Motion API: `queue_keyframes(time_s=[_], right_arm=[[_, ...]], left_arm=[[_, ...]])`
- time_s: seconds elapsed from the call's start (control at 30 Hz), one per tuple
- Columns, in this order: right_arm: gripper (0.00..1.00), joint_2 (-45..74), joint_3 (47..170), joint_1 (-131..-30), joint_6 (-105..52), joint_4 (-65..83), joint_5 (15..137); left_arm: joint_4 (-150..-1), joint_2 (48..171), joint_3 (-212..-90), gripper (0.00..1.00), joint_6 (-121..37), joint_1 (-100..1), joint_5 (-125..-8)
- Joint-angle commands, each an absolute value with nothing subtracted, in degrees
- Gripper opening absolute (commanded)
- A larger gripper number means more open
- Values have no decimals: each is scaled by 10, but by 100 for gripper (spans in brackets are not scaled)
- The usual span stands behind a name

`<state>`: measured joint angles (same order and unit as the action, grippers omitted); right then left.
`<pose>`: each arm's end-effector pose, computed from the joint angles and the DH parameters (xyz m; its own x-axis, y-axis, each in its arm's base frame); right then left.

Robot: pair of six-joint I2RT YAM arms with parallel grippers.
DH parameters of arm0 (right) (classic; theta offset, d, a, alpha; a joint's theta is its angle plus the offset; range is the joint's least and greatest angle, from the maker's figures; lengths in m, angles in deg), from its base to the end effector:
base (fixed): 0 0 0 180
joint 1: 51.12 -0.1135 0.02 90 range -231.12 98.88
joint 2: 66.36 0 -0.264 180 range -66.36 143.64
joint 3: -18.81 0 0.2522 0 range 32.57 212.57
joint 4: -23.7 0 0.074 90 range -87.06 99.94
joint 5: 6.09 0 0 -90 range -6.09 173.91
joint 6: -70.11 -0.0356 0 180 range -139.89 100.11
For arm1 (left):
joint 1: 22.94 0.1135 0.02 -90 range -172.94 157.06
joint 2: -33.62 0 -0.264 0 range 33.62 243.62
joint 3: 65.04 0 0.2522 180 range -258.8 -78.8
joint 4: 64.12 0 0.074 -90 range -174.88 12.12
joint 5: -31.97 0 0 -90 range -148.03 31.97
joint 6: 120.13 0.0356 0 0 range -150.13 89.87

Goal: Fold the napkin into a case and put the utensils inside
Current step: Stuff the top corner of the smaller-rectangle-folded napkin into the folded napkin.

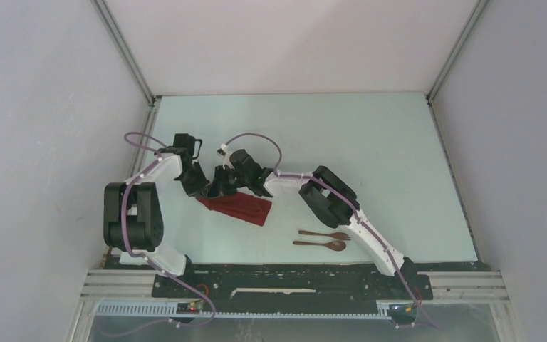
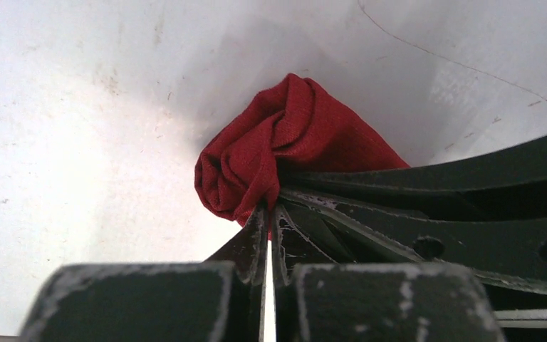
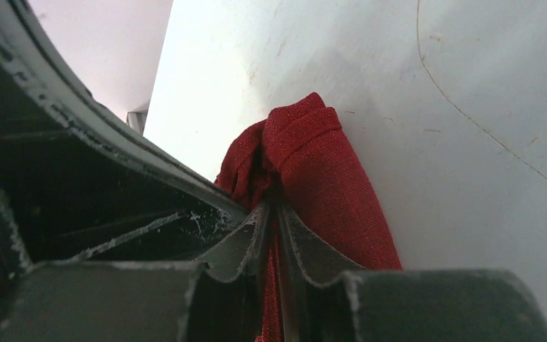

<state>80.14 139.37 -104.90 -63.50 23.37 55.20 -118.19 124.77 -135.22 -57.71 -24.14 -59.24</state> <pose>0.3179 0.4629 0.1023 -0.8530 -0.1408 -0.5026 -0.5162 0.3699 0.7725 0.2890 -0.0068 0.1813 -0.8684 -0.4448 -0.2194 -0.4238 0.8952 -0.1376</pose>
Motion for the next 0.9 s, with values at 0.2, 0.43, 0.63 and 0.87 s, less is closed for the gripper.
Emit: queue_keyframes(time_s=[0.2, 0.43, 0.63, 0.87], right_arm=[[24, 799, 1352, -1055, -656, 241, 505], [20, 807, 1369, -1060, -651, 230, 503], [22, 804, 1365, -1056, -653, 237, 503], [22, 802, 1363, -1048, -657, 239, 504]], left_arm=[[-1108, 1204, -1349, 38, -614, -208, -582], [-1115, 1136, -1318, 49, -618, -193, -617], [-1171, 1146, -1326, 43, -597, -192, -591], [-1227, 1228, -1379, 34, -559, -225, -514]])
